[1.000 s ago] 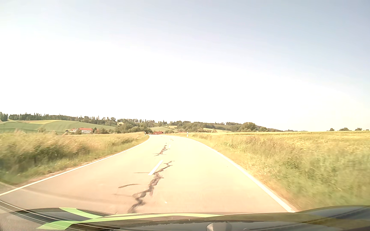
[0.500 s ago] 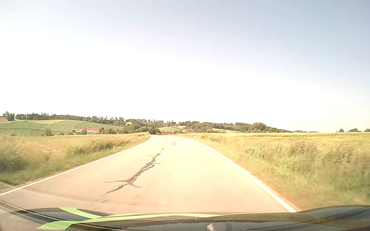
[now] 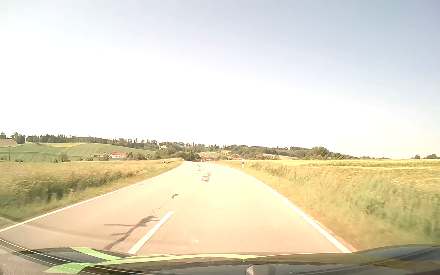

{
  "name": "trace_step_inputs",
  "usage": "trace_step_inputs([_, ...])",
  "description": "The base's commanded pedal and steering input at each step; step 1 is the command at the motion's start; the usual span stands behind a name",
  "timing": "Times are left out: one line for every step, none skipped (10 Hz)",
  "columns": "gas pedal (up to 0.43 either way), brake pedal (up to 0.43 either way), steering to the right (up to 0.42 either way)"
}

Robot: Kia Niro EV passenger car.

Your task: Follow the waypoints while adhering to traffic rules and regulations

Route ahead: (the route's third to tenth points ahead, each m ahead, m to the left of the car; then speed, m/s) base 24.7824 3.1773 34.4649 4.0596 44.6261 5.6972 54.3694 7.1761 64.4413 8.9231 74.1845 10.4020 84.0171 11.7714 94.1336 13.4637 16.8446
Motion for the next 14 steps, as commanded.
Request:
trace_step_inputs([0.189,0.0,-0.02])
trace_step_inputs([0.189,0.0,-0.02])
trace_step_inputs([0.189,0.0,-0.02])
trace_step_inputs([0.189,0.0,-0.02])
trace_step_inputs([0.189,0.0,-0.02])
trace_step_inputs([0.189,0.0,-0.02])
trace_step_inputs([0.189,0.0,-0.02])
trace_step_inputs([0.189,0.0,-0.02])
trace_step_inputs([0.189,0.0,-0.02])
trace_step_inputs([0.189,0.0,-0.02])
trace_step_inputs([0.197,0.0,-0.021])
trace_step_inputs([0.228,0.0,-0.02])
trace_step_inputs([0.24,0.0,-0.02])
trace_step_inputs([0.24,0.0,-0.02])
